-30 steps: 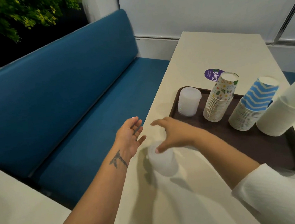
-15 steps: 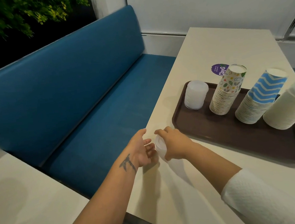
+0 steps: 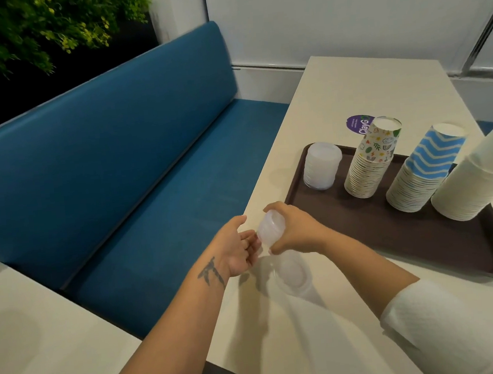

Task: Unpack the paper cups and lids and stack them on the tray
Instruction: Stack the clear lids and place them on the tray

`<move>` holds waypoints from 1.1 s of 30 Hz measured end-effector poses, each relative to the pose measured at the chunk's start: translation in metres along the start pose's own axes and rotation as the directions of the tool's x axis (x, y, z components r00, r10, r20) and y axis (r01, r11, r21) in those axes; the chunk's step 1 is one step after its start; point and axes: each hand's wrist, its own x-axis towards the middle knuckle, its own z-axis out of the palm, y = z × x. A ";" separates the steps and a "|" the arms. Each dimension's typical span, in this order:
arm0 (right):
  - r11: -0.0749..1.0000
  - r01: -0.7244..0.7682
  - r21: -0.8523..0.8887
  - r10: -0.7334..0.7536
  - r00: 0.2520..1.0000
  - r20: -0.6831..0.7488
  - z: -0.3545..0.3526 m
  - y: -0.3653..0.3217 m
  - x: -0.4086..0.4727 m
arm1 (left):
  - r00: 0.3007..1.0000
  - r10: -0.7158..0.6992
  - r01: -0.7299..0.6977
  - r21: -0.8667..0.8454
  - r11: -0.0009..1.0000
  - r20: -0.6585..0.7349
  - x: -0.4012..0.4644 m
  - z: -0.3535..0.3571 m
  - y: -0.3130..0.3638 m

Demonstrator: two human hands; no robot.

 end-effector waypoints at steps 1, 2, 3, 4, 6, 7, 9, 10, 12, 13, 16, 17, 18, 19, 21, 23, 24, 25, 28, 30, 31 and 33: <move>1.000 -0.004 0.021 0.004 1.000 -0.003 -0.004 -0.001 0.000 | 1.000 0.005 -0.005 0.001 1.000 0.008 0.000 0.002 0.000; 0.999 -0.006 0.036 0.006 1.000 -0.006 -0.007 -0.002 0.000 | 1.000 0.013 -0.013 0.004 1.000 0.014 0.001 0.003 0.000; 0.999 -0.004 0.047 0.005 1.000 -0.008 -0.010 -0.003 0.001 | 1.000 0.023 -0.023 0.003 1.000 0.022 0.001 0.006 0.000; 0.998 0.000 0.056 0.001 1.000 -0.009 -0.013 -0.004 0.001 | 0.999 0.034 -0.034 -0.005 0.999 0.030 0.001 0.007 0.000; 0.997 0.012 0.078 -0.012 1.000 0.000 -0.020 -0.009 0.000 | 0.997 0.062 -0.060 -0.041 0.997 0.050 0.003 0.010 0.002; 0.995 0.017 0.096 -0.018 1.000 0.014 -0.023 -0.011 0.000 | 0.995 0.073 -0.070 -0.054 0.996 0.069 0.004 0.010 0.002; 0.990 0.027 0.137 -0.036 0.997 0.063 -0.025 -0.017 -0.003 | 0.981 0.082 -0.070 -0.071 0.995 0.175 0.005 0.011 0.003; 0.988 0.036 0.147 -0.049 0.995 0.087 -0.025 -0.019 -0.005 | 0.960 0.080 -0.059 -0.083 0.995 0.269 0.006 0.012 0.002; 0.988 0.066 0.143 -0.083 0.990 0.114 -0.021 -0.023 -0.008 | 0.891 0.078 -0.022 -0.131 0.991 0.446 0.006 0.013 -0.001; 0.987 0.081 0.137 -0.098 0.988 0.117 -0.019 -0.024 -0.010 | 0.868 0.087 -0.007 -0.163 0.987 0.489 0.005 0.014 -0.002; 0.988 0.103 0.116 -0.115 0.988 0.099 -0.014 -0.028 -0.012 | 0.865 0.149 -0.033 -0.241 0.970 0.479 0.003 0.014 -0.008; 0.988 0.109 0.108 -0.119 0.988 0.093 -0.013 -0.029 -0.013 | 0.866 0.166 -0.046 -0.256 0.966 0.472 0.003 0.014 -0.010; 0.989 0.114 0.095 -0.122 0.988 0.091 -0.013 -0.030 -0.013 | 0.860 0.178 -0.052 -0.266 0.963 0.478 0.002 0.013 -0.012; 0.990 0.117 0.080 -0.124 0.988 0.089 -0.012 -0.031 -0.014 | 0.852 0.185 -0.049 -0.278 0.959 0.490 0.002 0.012 -0.013; 0.990 0.127 0.058 -0.131 0.988 0.085 -0.011 -0.034 -0.015 | 0.840 0.199 -0.042 -0.304 0.952 0.505 0.000 0.009 -0.014; 0.987 0.145 0.067 -0.150 0.984 0.091 -0.012 -0.037 -0.017 | 0.835 0.223 -0.059 -0.320 0.946 0.504 -0.001 0.007 -0.015; 0.985 0.155 0.076 -0.162 0.982 0.099 -0.013 -0.039 -0.018 | 0.831 0.241 -0.073 -0.331 0.941 0.501 -0.002 0.006 -0.016; 0.983 0.164 0.087 -0.173 0.978 0.113 -0.014 -0.041 -0.019 | 0.831 0.260 -0.087 -0.345 0.934 0.492 -0.003 0.005 -0.017; 0.968 0.149 0.204 -0.185 0.968 0.168 -0.020 -0.045 -0.022 | 0.827 0.288 -0.113 -0.358 0.927 0.483 -0.006 0.002 -0.016; 0.949 0.115 0.295 -0.168 0.972 0.162 -0.025 -0.047 -0.023 | 0.822 0.293 -0.114 -0.364 0.925 0.488 -0.005 -0.003 -0.013; 0.945 0.113 0.306 -0.164 0.975 0.147 -0.027 -0.047 -0.023 | 0.826 0.291 -0.116 -0.359 0.926 0.483 -0.005 -0.004 -0.012; 0.957 0.134 0.257 -0.171 0.977 0.127 -0.030 -0.048 -0.022 | 0.830 0.293 -0.131 -0.343 0.930 0.476 -0.005 -0.006 -0.011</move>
